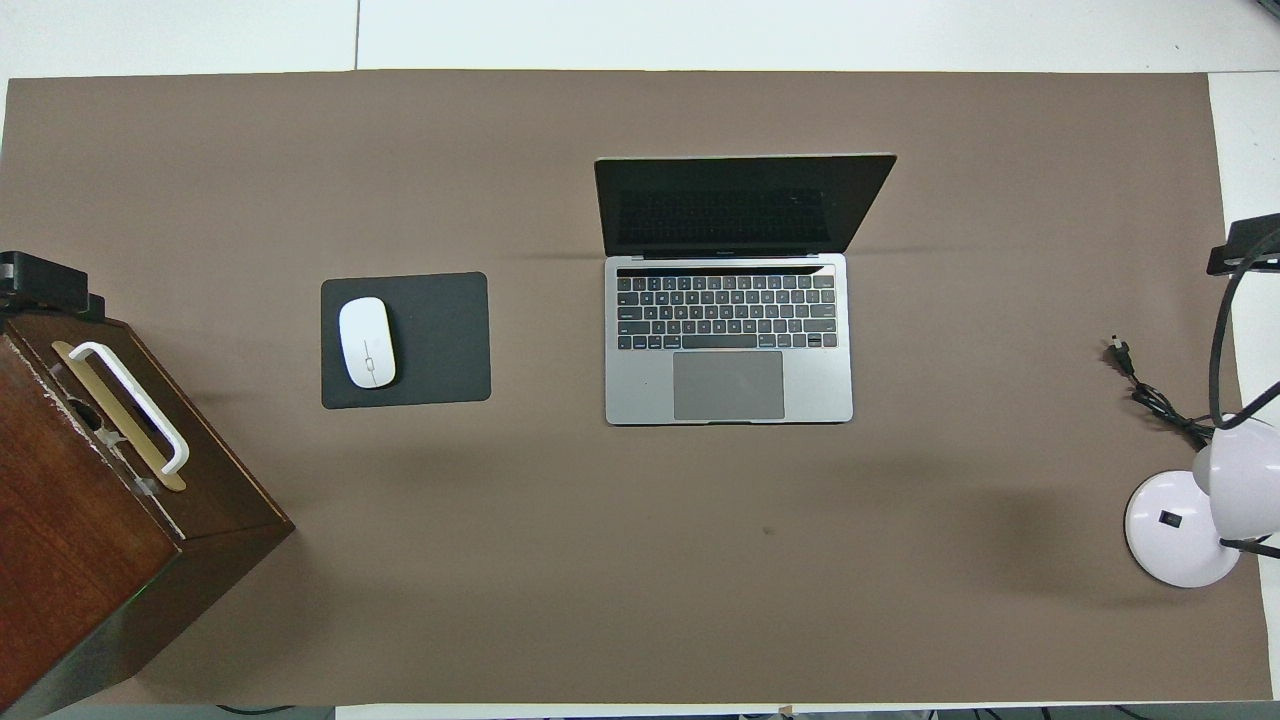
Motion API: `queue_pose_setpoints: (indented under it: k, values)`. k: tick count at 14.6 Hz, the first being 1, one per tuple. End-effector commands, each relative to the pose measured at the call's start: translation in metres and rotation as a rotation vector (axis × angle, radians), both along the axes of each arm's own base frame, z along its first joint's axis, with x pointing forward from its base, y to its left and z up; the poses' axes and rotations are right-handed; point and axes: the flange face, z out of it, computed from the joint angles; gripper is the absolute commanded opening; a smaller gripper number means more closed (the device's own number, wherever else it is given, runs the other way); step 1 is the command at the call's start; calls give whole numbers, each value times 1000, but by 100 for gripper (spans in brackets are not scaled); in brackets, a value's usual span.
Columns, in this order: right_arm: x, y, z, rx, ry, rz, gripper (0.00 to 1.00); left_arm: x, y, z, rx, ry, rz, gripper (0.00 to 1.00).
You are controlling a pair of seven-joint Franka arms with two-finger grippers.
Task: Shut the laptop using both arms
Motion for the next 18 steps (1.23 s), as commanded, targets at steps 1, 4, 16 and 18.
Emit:
queue_pose_setpoints:
  k: [1, 4, 16, 18]
  values:
    - [-4, -2, 0, -4, 2, 19, 100, 1, 2, -2, 3, -9, 0, 0]
    - [-4, -2, -1, -5, -1, 21, 100, 1, 3, -2, 1, -9, 6, 0]
    - [15, -24, -12, -28, -6, 8, 0, 18, -66, 1, -73, -146, -20, 0]
    - [31, -27, -16, -34, -25, 9, 0, 20, -87, -1, -79, -189, -55, 0]
